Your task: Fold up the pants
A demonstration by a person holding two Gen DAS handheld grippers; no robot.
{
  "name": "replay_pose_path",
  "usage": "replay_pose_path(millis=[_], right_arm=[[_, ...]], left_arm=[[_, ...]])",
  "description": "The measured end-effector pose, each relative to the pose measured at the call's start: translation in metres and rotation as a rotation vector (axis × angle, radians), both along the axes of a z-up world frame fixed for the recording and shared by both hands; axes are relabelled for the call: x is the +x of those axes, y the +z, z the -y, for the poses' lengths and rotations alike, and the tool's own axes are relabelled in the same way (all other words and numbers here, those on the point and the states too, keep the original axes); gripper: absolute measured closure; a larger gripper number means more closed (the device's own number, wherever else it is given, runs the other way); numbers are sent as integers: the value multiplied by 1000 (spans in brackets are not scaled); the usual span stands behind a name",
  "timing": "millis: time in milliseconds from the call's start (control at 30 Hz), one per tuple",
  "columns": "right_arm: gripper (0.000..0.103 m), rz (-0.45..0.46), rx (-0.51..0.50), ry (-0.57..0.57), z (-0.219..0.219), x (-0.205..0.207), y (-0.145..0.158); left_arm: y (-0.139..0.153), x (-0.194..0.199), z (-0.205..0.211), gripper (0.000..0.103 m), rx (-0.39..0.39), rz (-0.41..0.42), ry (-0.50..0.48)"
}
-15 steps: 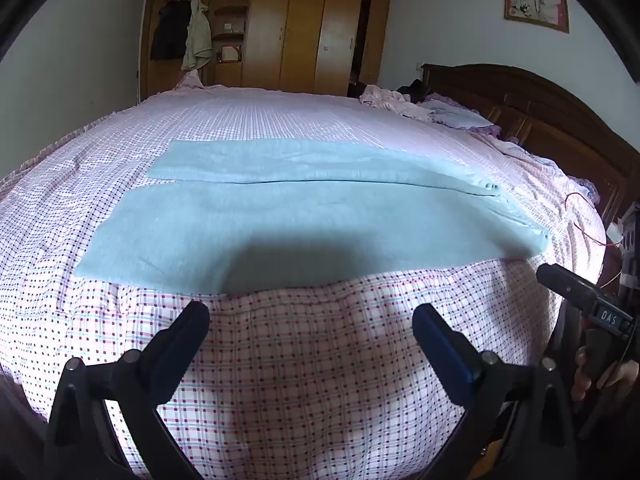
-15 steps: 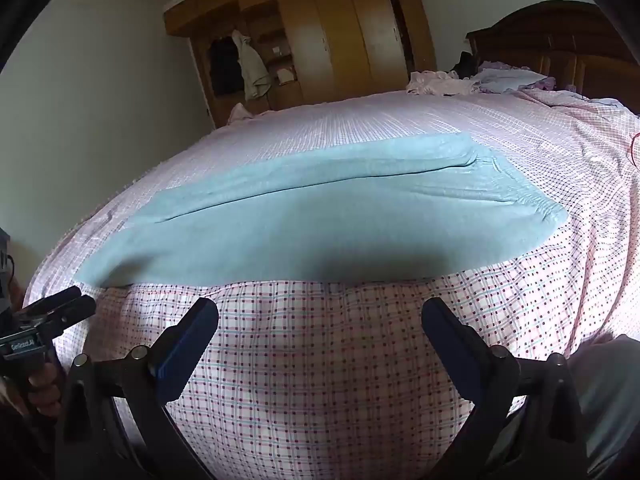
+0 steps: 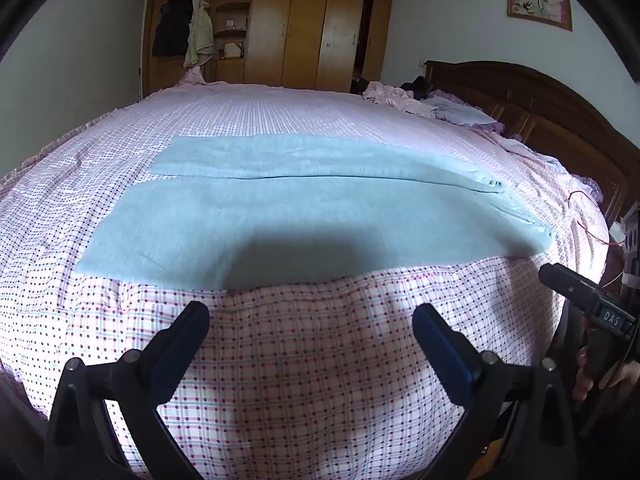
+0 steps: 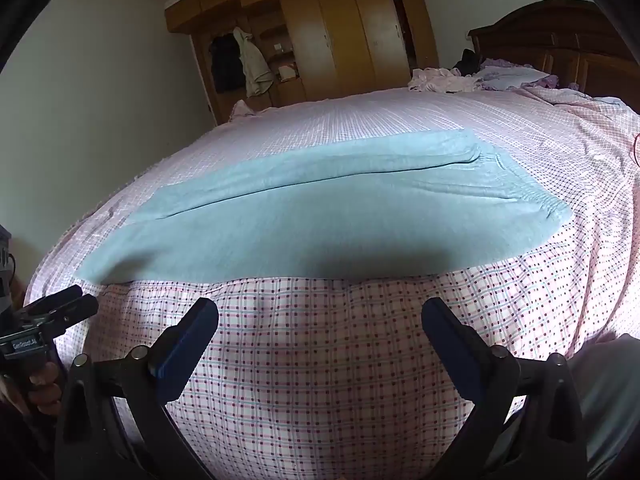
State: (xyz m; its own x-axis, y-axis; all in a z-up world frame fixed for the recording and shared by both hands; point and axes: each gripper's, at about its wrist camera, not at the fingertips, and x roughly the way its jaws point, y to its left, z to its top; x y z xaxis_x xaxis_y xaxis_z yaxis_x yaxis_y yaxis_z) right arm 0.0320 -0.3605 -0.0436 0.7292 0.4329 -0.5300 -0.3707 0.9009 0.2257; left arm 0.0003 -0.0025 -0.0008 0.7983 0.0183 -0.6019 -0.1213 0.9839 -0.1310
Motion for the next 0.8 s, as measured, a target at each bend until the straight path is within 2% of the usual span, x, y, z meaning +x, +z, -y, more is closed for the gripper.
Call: replay_pose_path(millis=[800], right_arm=[[5, 8, 4, 15, 1, -4, 7]], left_arm=[[-3, 2, 1, 0, 15, -21, -15]])
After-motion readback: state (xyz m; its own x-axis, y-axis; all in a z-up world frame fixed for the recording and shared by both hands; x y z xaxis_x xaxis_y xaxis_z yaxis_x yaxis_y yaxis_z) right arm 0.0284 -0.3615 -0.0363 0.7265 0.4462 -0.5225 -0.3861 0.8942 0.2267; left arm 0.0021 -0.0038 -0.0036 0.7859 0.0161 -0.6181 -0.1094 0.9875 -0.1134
